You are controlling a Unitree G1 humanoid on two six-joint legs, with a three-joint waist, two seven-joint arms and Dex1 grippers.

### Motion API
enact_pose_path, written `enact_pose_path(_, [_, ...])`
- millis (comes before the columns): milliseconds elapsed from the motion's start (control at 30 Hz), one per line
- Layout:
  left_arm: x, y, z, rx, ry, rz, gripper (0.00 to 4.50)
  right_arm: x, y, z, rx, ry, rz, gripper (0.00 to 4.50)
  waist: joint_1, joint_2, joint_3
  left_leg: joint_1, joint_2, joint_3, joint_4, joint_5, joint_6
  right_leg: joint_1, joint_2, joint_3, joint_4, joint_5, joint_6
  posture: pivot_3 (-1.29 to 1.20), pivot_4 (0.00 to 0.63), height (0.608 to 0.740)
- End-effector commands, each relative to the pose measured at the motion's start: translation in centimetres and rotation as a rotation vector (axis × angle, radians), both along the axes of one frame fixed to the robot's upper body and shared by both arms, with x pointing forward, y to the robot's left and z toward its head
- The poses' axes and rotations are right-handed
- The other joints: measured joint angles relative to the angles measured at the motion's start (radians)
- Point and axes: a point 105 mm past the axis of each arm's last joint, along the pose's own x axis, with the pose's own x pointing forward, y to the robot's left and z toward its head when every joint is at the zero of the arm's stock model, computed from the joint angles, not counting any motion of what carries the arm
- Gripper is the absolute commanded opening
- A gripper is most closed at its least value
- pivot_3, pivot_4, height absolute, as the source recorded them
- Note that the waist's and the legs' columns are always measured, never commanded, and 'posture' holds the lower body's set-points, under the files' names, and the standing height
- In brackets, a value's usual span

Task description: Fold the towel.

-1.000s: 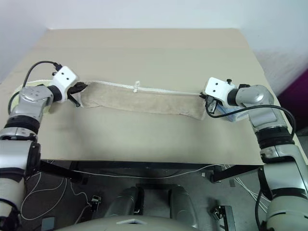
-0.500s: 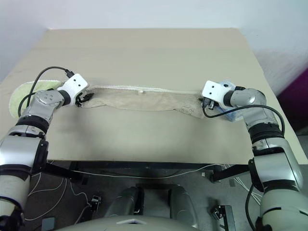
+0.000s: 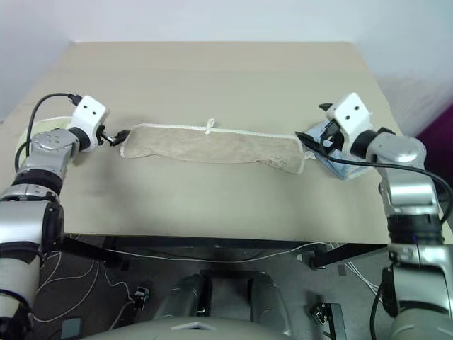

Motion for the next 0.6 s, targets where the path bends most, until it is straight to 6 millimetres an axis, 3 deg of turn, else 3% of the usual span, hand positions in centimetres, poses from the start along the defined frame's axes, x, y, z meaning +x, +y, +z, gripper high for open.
enact_pose_path(33, [-0.2,-0.4,4.0,-0.055,-0.143,-0.076,4.5,-2.4,1.6,-0.2,0.397,0.221,-0.025,4.47,-0.001,-0.001,0.0,0.0,0.0,0.0,0.0,0.0,0.0,0.0,0.0,0.0,0.0,0.0,0.0,0.0,0.15,0.74])
enact_pose_path(200, [-1.1,-2.5,5.7,-0.146,-0.194,-0.247,4.5,-4.4,2.8,-4.2,0.686,0.487,-0.116,4.47,0.001,0.0,0.0,0.0,-0.001,0.0,-0.001,0.0,0.0,-0.001,-0.001,0.0,0.001,0.0,0.0,0.0,0.15,0.74])
enact_pose_path(333, [-2.6,-6.0,4.6,-0.144,-0.126,-0.482,4.5,-5.4,3.5,-6.8,0.8,0.644,-0.179,4.47,0.0,0.0,-0.001,0.0,-0.001,0.0,-0.001,0.0,0.0,-0.002,-0.001,0.001,0.003,0.0,0.0,0.0,0.15,0.74])
enact_pose_path(467, [-4.7,-8.7,3.2,-0.131,-0.056,-0.659,4.5,-4.9,3.2,-7.7,0.905,0.695,-0.285,4.47,-0.003,0.0,-0.001,0.0,-0.001,0.001,-0.001,0.0,0.0,-0.002,-0.001,0.001,0.004,0.0,0.0,0.0,0.15,0.74])
enact_pose_path(600, [-6.0,-9.9,2.0,-0.123,0.0,-0.721,4.5,-4.2,2.7,-8.0,1.013,0.75,-0.379,4.47,-0.008,0.0,-0.001,0.0,0.0,0.001,-0.001,0.001,-0.001,-0.003,0.0,0.002,0.004,0.0,0.0,0.0,0.15,0.74])
